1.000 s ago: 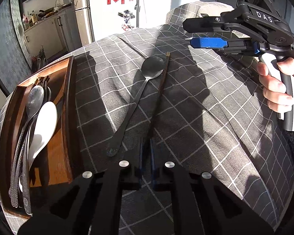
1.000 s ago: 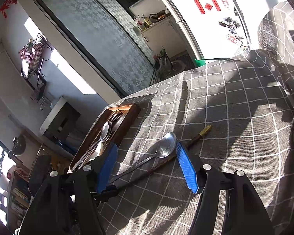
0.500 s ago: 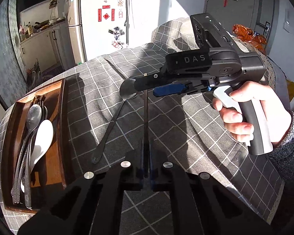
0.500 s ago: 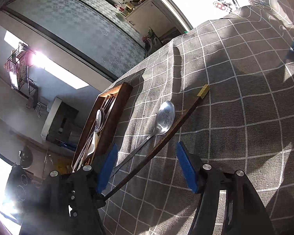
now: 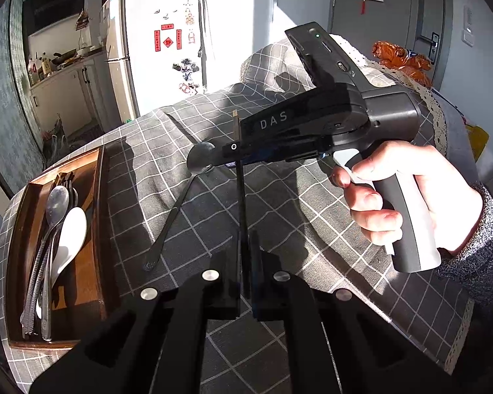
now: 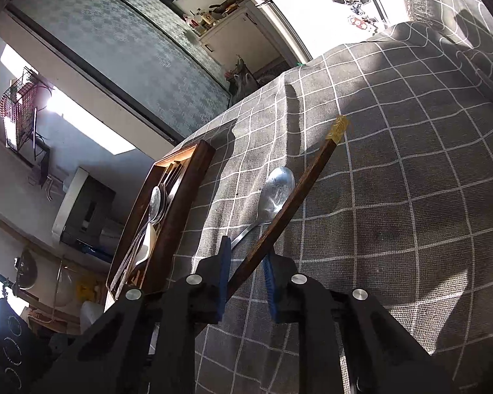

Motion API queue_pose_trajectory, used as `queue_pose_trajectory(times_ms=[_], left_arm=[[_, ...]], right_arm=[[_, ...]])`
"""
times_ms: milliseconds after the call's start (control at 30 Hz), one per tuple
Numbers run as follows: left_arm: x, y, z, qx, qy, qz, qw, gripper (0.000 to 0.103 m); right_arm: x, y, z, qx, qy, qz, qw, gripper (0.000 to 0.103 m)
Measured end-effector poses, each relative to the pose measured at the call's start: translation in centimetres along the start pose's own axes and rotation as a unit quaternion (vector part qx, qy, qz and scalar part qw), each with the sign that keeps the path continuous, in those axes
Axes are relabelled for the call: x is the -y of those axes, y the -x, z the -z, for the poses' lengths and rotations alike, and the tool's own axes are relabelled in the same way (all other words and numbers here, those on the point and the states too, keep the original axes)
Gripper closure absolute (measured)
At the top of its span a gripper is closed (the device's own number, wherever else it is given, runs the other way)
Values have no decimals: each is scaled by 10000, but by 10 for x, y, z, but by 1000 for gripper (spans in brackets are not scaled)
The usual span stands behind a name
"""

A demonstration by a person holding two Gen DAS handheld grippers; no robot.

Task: Organize utensils
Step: 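Carry the chopstick into the tray and release it with the left gripper, then return the left gripper to the last dark spoon and grasp its handle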

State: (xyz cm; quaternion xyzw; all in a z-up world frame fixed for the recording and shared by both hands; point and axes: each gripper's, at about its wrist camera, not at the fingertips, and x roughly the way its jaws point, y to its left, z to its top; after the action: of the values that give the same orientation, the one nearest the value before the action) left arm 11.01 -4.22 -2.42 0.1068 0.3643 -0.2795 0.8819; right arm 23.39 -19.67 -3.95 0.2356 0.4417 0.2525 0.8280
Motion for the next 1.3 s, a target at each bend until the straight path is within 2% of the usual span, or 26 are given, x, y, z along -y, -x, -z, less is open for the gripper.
queue_pose_trajectory(times_ms=[167,367,467,600,700,867,900,933,1000,1167,1300], left_arm=[[-15,15,6,148,139,-32,9998,97],[-52,42,26,201,534,-362,9977,97],[-76,52,37,194,839,-613,9944,97],[-98,61,49,161,1013,-1023,9895,97],[-112,64,53,135,1190,-1189,9857,97],[-130,62,54,91,1347,-1380,9812,98],[-131,63,54,94,1372,-1405,9805,98],[-133,62,55,80,1396,-1389,9804,98],[-138,63,53,78,1403,-1446,9795,98],[-147,60,49,66,1382,-1575,9778,97],[-153,51,49,-39,1334,-1690,9765,97]], right_arm=[[-25,-9,-9,-85,189,-100,9997,86],[-77,-55,-12,-388,539,-350,9972,87],[-101,-84,-9,-530,649,-411,9956,87],[-127,-116,-11,-730,764,-525,9930,87],[-145,-135,-14,-810,927,-397,9916,87],[-154,-151,-12,-917,943,-246,9910,84],[-156,-148,-11,-861,974,-210,9913,74],[-156,-144,-11,-804,982,-231,9916,60],[-157,-133,-11,-711,1016,-352,9917,46],[-144,-98,-13,-458,991,-489,9928,41],[-125,-69,-16,-149,1204,-161,9925,37]])
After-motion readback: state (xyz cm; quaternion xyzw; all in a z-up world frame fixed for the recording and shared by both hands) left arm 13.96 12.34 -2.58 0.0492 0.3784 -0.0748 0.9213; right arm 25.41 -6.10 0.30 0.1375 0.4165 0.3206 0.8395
